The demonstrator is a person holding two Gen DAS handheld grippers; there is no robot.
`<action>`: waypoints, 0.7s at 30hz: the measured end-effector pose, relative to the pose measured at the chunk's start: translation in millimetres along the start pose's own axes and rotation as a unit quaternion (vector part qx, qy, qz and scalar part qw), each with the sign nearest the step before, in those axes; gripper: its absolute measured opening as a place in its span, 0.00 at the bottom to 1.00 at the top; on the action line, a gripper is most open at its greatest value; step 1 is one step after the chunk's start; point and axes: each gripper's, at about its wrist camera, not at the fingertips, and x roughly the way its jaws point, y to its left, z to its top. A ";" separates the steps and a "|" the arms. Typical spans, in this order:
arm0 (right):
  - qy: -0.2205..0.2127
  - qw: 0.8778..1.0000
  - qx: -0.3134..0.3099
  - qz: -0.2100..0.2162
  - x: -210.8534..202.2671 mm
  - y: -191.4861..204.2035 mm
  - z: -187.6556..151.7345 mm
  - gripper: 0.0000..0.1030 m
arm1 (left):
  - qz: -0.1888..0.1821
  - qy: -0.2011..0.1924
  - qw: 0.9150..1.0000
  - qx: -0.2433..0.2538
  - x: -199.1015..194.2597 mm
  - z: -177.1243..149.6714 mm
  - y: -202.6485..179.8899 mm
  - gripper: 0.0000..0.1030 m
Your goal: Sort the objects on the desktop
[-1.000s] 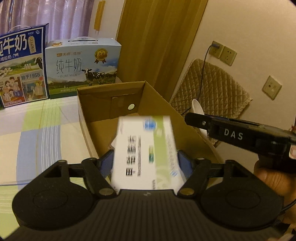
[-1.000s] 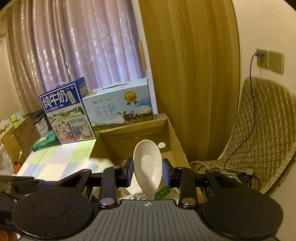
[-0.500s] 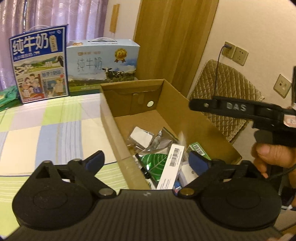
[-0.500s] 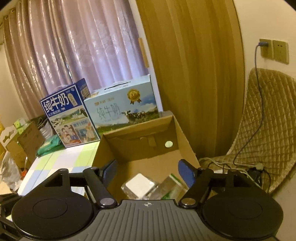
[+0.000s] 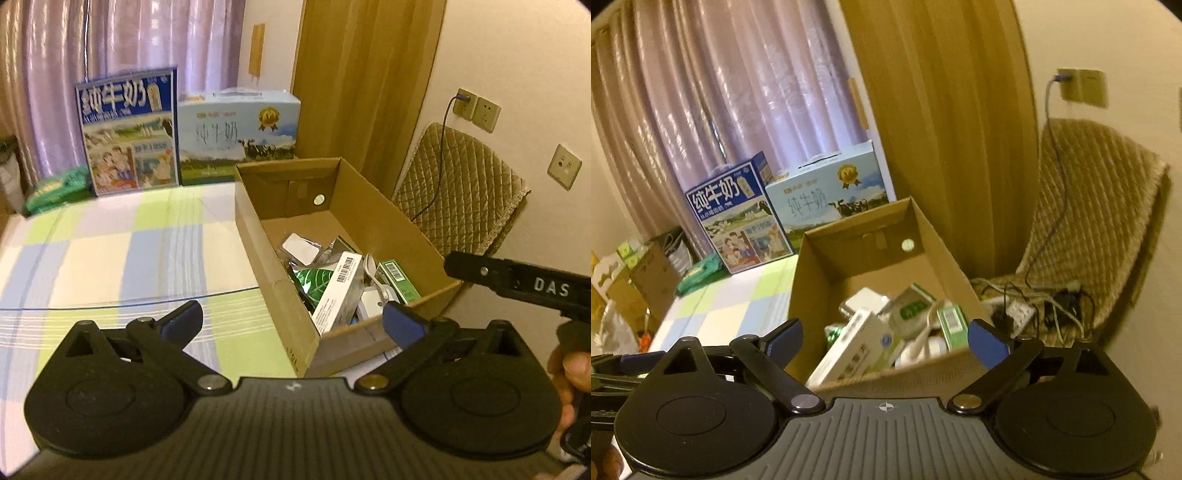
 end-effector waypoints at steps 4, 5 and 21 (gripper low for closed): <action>-0.006 1.000 -0.004 -0.011 -28.3 6.1 -13.1 0.95 | -0.005 -0.006 1.000 -0.008 -21.9 -5.1 -9.5 0.99; -0.007 1.000 -0.004 -0.016 -34.3 6.5 -15.7 0.96 | -0.007 -0.009 1.000 -0.012 -26.9 -6.5 -11.1 0.99; 0.015 0.999 -0.020 -0.039 -63.6 14.8 -44.1 0.98 | -0.003 -0.011 1.000 -0.008 -52.9 -20.5 -23.6 0.99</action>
